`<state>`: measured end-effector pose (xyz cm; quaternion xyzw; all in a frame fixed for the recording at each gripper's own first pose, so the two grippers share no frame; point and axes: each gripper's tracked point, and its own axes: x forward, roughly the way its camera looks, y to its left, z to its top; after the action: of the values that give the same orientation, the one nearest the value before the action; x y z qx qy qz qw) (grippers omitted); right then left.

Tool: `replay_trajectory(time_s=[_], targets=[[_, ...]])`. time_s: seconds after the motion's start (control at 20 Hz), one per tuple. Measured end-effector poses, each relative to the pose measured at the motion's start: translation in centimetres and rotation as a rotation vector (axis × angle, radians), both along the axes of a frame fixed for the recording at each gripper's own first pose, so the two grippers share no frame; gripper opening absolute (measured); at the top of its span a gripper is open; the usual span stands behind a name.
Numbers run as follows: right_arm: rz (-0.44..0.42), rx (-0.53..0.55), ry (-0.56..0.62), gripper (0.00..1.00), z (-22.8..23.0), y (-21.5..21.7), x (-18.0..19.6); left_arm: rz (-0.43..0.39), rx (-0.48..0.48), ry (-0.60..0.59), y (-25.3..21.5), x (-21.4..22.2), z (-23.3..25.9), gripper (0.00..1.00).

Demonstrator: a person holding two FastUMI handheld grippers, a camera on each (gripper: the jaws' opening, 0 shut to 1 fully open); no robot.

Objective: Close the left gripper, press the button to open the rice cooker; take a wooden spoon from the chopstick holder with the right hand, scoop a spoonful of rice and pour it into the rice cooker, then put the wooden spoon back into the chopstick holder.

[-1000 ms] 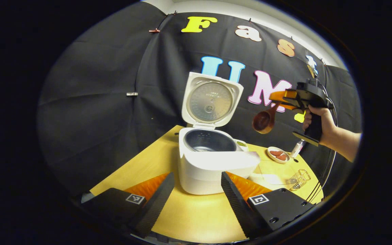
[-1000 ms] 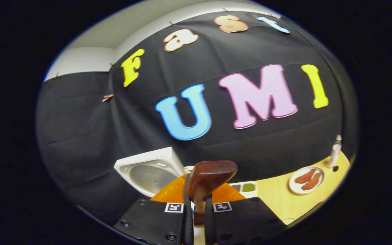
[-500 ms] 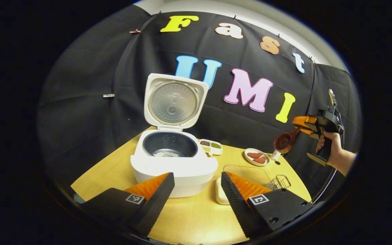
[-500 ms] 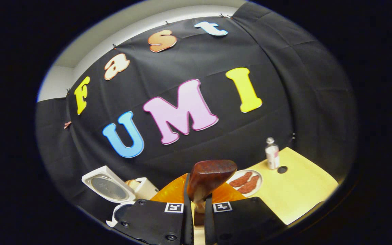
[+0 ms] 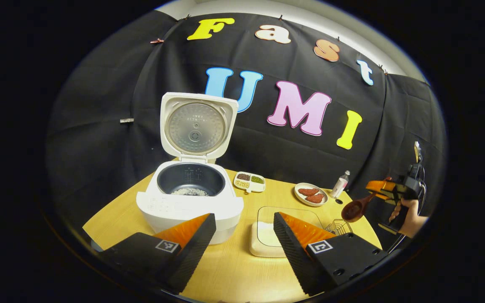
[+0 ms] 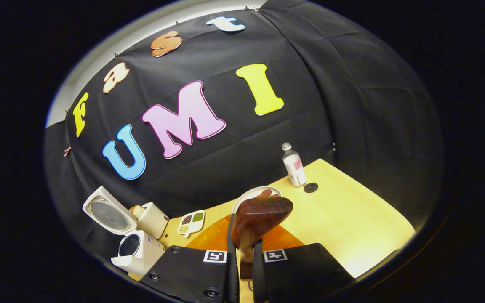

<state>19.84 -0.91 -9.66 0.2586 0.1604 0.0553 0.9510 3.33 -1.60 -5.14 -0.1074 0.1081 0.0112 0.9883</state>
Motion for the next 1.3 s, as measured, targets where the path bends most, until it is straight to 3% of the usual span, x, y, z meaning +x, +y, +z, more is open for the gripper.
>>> replay_trajectory(time_s=[0.4, 0.75, 0.9, 1.0, 1.1, 1.3], targets=[[0.061, -0.012, 0.108, 0.17, -5.8, 1.3, -0.2, 0.045, 0.059, -0.016, -1.4, -0.1, 1.3, 0.96], [0.128, -0.117, 0.162, 0.23, -9.4, 3.4, -0.9, 0.105, 0.046, -0.053, 1.1, -0.8, 3.5, 0.95], [0.123, -0.111, 0.15, 0.28, -8.9, 3.2, -1.5, 0.13, 0.076, -0.078, 3.2, -0.5, 5.0, 0.95], [0.115, -0.099, 0.139, 0.48, -8.1, 2.7, -2.2, 0.135, 0.062, -0.103, 4.3, 0.1, 6.6, 0.95], [0.09, -0.12, 0.133, 0.97, -7.5, 1.5, -3.2, 0.145, 0.05, -0.125, 5.5, 1.0, 8.2, 0.95], [0.027, -0.184, 0.125, 0.98, -6.9, -1.7, -6.3, 0.131, 0.116, -0.193, 7.7, 3.2, 12.4, 0.95]])
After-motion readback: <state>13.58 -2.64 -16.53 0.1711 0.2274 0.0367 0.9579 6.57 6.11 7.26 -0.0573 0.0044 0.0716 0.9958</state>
